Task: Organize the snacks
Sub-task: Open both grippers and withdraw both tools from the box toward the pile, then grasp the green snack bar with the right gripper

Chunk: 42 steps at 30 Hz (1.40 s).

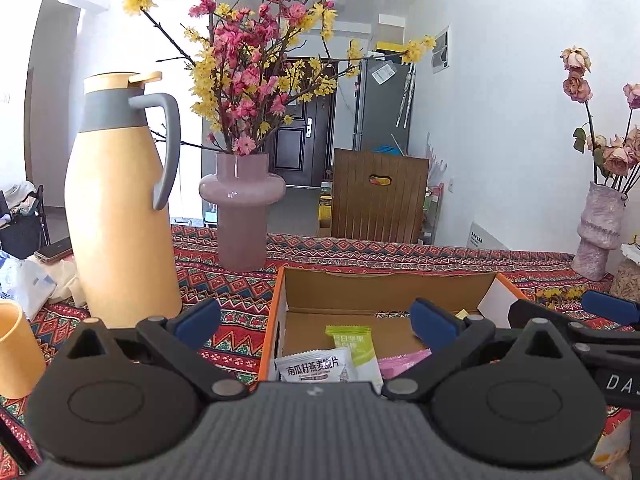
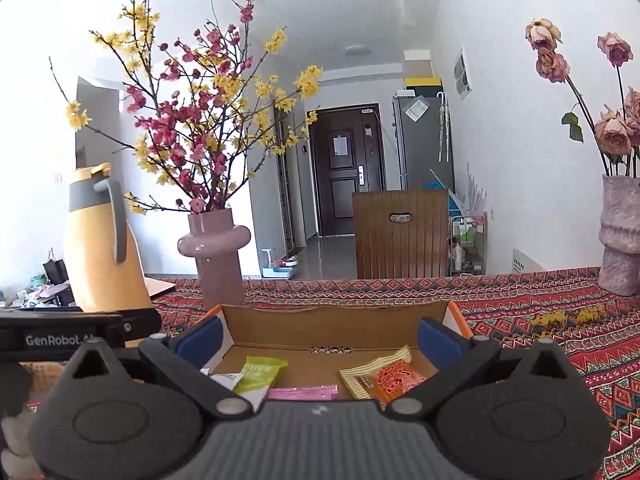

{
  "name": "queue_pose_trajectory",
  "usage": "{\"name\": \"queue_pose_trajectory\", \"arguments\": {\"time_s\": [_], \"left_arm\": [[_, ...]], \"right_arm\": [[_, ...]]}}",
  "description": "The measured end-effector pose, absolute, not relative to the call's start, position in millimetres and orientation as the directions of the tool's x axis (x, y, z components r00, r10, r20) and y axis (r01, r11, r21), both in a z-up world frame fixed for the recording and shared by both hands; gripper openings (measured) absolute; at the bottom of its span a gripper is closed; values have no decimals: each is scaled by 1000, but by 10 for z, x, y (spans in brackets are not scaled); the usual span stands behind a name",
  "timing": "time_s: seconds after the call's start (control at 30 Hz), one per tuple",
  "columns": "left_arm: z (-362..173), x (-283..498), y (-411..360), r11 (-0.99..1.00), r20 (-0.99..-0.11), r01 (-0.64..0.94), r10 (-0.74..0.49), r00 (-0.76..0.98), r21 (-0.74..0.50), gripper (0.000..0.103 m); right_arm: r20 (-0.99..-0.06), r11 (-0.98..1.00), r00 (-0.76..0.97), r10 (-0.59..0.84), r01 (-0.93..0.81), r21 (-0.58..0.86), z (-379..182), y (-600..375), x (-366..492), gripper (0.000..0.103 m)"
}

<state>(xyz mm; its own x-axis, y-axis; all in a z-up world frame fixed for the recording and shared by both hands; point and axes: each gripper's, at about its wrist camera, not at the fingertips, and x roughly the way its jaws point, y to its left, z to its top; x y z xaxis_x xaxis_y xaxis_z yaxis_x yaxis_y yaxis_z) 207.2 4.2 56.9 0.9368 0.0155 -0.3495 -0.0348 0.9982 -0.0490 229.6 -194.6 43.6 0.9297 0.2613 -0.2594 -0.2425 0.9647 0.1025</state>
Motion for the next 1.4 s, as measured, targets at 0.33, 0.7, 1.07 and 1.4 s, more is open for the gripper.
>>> {"name": "queue_pose_trajectory", "arguments": {"time_s": [0.33,0.7,1.07,1.4], "left_arm": [[623,1553,105,999,-357,-45,33,933,-26,103],[494,1115,231,998,-394,-46,24,919,-45,103],[289,804,375,998,-443,-44,19,896,-46,103],[93,624,489,997,-485,-47,14,874,-55,103]], "right_arm": [[-264,956,920,291,-268,119,498,-1945,1803,103],[-306,955,906,294,-271,118,403,-1905,1318,103],[-377,961,884,276,-244,131,204,-1938,1026,103],[-438,966,862,256,-217,139,-12,-1983,802,103]]}}
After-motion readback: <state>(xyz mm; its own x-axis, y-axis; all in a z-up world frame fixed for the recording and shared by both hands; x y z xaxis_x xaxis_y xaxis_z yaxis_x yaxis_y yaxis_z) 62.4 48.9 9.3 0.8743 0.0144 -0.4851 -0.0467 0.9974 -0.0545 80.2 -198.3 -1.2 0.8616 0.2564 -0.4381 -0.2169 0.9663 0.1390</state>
